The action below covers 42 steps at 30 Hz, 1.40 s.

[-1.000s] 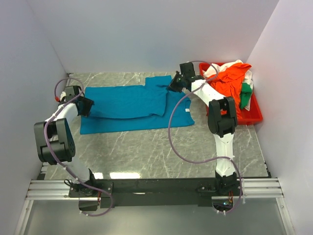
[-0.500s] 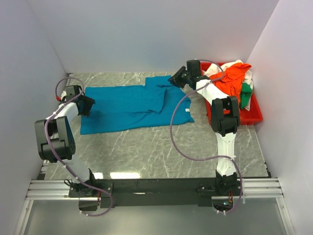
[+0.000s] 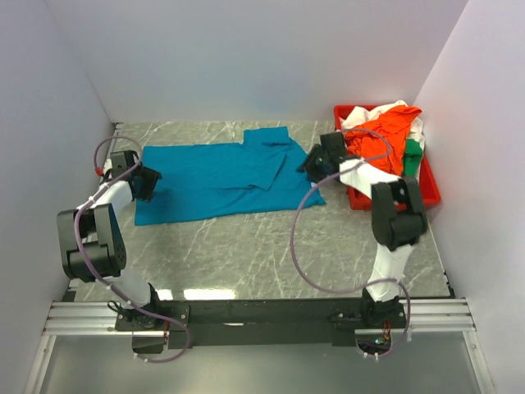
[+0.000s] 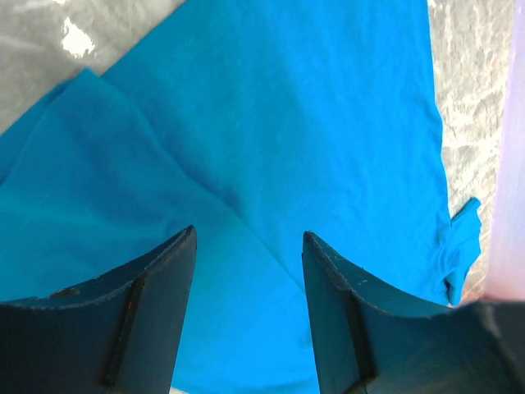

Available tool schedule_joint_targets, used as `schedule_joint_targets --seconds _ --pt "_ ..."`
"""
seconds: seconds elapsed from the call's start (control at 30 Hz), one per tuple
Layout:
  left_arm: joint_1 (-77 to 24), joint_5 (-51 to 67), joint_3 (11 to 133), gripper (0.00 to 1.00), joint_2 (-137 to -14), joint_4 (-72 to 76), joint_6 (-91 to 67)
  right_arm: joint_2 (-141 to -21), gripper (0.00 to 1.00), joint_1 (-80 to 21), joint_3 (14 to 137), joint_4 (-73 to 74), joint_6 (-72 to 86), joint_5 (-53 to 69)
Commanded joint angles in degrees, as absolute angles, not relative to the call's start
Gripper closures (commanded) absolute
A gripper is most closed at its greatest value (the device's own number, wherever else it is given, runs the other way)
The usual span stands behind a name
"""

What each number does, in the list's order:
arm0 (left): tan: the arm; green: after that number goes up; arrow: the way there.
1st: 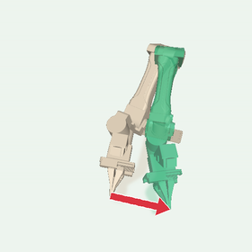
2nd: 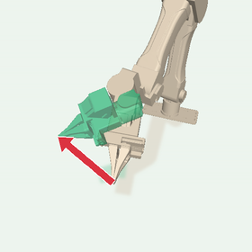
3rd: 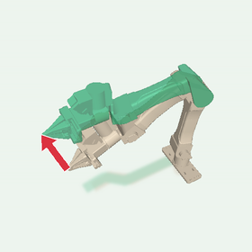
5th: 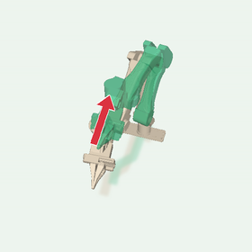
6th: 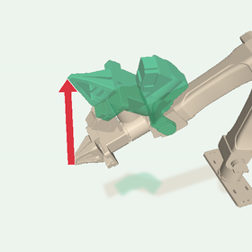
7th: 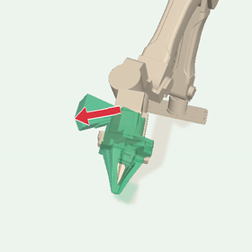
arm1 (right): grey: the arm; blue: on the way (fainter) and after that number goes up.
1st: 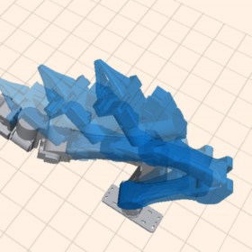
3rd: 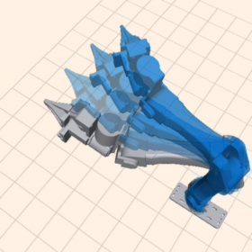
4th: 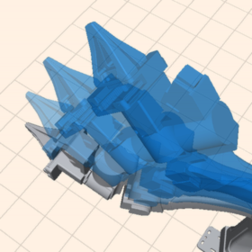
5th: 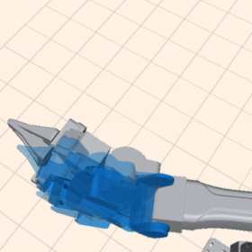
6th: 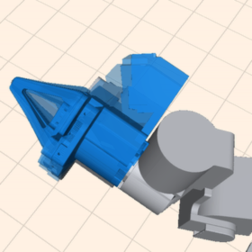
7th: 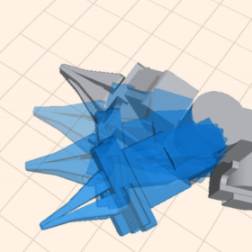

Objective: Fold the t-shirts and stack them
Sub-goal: Fold the tshirt

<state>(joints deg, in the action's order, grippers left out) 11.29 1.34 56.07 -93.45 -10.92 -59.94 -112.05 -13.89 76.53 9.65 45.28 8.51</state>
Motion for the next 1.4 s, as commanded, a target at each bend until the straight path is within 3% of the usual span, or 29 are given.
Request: schedule_joint_targets --seconds 0.0,0.23,0.9,1.0,1.13,1.37 --pt "10.5 1.8 54.1 0.4 -89.1 -7.9 -61.2 -100.2 0.46 -14.3 69.0 8.5 40.3 0.1" --pt "9.6 -3.0 50.1 0.41 -84.1 -8.6 -61.4 -94.2 0.48 -14.2 63.5 14.9 35.0 -7.1" --pt "9.6 -9.1 43.0 0.46 -79.2 -11.5 -63.2 -100.4 0.51 -15.6 61.0 16.6 31.6 -6.1" --pt "9.6 -9.5 42.6 0.46 -79.7 -11.5 -63.5 -99.4 0.6 -15.6 59.8 16.2 31.7 -6.0" --pt "9.6 -11.1 43.1 0.47 -81.1 -13.1 -64.0 -97.3 0.88 -15.7 58.4 17.0 32.2 -7.3" --pt "9.7 -14.6 44.1 0.5 -83.6 -16.4 -64.8 -91.9 0.96 -15.4 55.0 19.0 32.2 -10.7"
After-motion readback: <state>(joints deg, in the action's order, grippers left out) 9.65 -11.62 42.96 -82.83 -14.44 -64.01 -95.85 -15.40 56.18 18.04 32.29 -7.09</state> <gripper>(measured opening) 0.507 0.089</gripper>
